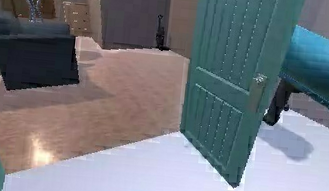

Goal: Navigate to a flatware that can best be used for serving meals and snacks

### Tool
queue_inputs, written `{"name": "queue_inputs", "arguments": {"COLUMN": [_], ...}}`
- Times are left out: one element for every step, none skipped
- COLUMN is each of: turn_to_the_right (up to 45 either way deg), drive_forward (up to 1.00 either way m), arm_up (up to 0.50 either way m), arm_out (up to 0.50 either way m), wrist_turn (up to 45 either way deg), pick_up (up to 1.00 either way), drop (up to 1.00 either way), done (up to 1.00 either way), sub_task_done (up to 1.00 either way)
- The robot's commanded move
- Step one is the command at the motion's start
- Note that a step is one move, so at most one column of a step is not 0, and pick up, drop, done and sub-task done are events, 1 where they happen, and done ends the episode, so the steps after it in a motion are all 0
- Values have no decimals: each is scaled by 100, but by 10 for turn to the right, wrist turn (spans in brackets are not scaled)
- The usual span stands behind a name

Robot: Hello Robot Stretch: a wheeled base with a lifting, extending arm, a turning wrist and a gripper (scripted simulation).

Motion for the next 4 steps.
{"name": "queue_inputs", "arguments": {"turn_to_the_right": [450,270,0,450], "drive_forward": [0,0,40,0], "arm_up": [0,0,0,0], "arm_out": [0,0,0,0], "wrist_turn": [0,0,0,0], "pick_up": [0,0,0,0], "drop": [0,0,0,0], "done": [0,0,0,0], "sub_task_done": [0,0,0,0]}}
